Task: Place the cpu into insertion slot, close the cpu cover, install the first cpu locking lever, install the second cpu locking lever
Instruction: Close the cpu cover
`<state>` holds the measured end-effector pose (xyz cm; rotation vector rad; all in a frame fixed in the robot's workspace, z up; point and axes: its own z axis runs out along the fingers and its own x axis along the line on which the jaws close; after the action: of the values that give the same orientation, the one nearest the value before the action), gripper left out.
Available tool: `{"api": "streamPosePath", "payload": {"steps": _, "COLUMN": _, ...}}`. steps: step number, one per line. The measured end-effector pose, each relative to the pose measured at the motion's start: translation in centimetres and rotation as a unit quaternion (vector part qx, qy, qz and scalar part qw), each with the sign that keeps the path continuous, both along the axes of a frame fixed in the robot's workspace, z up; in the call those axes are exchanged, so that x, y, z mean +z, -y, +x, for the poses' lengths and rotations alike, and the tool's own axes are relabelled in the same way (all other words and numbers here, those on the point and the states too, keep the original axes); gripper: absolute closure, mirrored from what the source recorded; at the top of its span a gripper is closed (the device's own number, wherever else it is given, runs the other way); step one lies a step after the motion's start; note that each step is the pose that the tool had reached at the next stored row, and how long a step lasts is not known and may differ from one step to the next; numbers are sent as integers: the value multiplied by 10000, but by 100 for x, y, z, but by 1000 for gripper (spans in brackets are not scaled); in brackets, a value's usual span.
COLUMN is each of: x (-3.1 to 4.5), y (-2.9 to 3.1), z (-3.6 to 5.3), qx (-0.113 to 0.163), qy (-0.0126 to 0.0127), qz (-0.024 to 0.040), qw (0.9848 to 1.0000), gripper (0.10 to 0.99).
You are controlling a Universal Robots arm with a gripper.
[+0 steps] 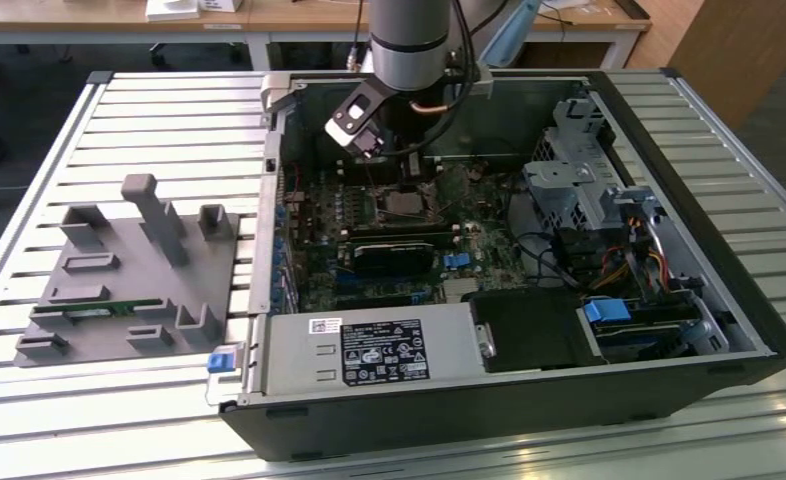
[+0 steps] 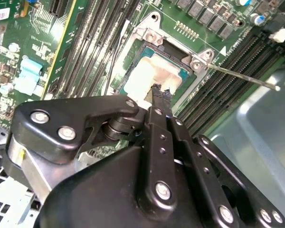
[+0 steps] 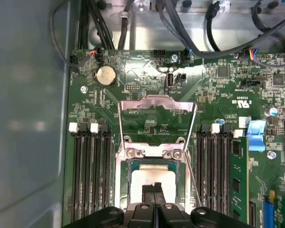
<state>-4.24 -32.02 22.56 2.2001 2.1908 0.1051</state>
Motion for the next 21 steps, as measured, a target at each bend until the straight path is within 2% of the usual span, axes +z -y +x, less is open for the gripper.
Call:
{"api": "streamPosePath", "payload": {"steps": 3, "x": 33, "y": 0, "z": 0, "qx": 0, "qy": 0, "qz": 12, "qw": 10000, "gripper": 980}}
{"api": "streamPosePath", "payload": {"steps": 5, "x": 34, "y": 0, "z": 0, "qx": 0, "qy": -10, "qz": 12, "qw": 10000, "gripper": 980}}
{"api": "streamPosePath", "payload": {"steps": 9, "x": 35, "y": 0, "z": 18, "qx": -2, "qy": -65, "qz": 10, "qw": 10000, "gripper": 980}}
{"api": "streamPosePath", "payload": {"steps": 10, "x": 35, "y": 0, "z": 22, "qx": -2, "qy": -71, "qz": 10, "qw": 10000, "gripper": 980}}
{"api": "streamPosePath", "payload": {"steps": 14, "x": 40, "y": 0, "z": 28, "qx": -2, "qy": -78, "qz": 8, "qw": 10000, "gripper": 980}}
{"api": "streamPosePath", "payload": {"steps": 21, "x": 113, "y": 0, "z": 29, "qx": -2, "qy": -77, "qz": 10, "qw": 10000, "gripper": 980}}
